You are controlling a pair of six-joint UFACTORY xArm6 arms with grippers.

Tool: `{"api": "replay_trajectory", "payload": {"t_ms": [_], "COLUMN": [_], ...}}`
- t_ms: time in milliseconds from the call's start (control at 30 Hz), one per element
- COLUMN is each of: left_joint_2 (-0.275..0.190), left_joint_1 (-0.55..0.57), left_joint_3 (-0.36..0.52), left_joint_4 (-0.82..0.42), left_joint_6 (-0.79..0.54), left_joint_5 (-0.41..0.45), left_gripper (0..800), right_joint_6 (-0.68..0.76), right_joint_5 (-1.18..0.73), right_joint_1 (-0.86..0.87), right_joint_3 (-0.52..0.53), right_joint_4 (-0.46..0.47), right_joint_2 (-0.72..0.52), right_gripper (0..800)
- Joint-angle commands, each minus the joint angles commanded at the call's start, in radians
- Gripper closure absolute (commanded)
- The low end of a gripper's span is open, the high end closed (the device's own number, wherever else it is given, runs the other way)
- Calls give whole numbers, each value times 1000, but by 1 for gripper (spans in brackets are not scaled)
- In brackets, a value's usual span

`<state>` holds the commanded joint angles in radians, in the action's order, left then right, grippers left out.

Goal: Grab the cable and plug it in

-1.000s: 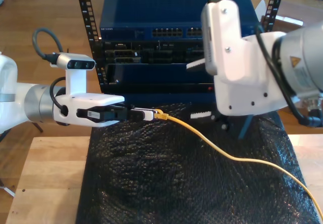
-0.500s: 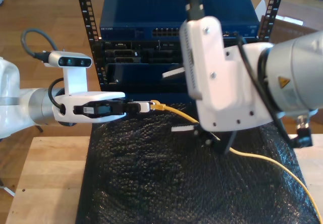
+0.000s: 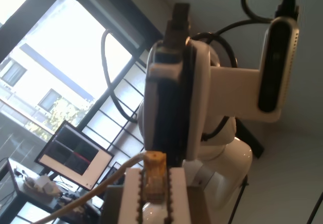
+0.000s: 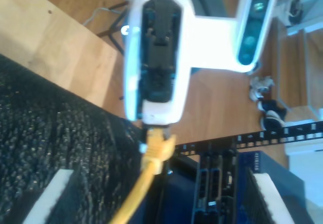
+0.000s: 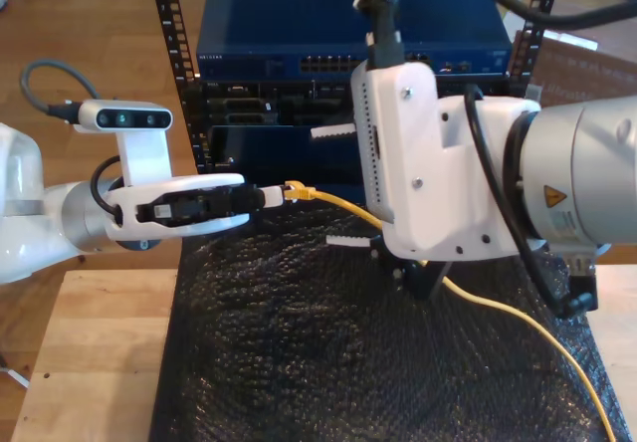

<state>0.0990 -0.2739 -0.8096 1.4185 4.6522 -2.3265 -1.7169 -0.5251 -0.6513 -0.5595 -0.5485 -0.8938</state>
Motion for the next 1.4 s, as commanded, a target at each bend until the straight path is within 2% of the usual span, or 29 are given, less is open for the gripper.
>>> {"api": "replay_trajectory", "payload": {"t_ms": [267, 633, 767, 1000, 1400], "left_joint_2": [12, 23, 23, 23, 23], "left_joint_1": [3, 5, 6, 26, 29], "left_joint_3": [0, 0, 0, 2, 2], "left_joint_4": [-3, -5, -2, -2, -2], "left_joint_6": [63, 71, 69, 64, 64], "left_joint_5": [-23, -31, -52, -68, -68], "left_gripper": [793, 793, 793, 785, 782], "right_joint_6": [0, 5, 5, 3, 5], "right_joint_5": [2, 2, 2, 2, 2], "right_joint_1": [-31, -34, -34, -34, -34], "right_joint_3": [2, 6, 12, 12, 12], "right_joint_4": [0, -2, -38, -48, -49], "right_joint_2": [0, 0, 2, -2, -5], "right_gripper": [119, 221, 266, 291, 469]}}
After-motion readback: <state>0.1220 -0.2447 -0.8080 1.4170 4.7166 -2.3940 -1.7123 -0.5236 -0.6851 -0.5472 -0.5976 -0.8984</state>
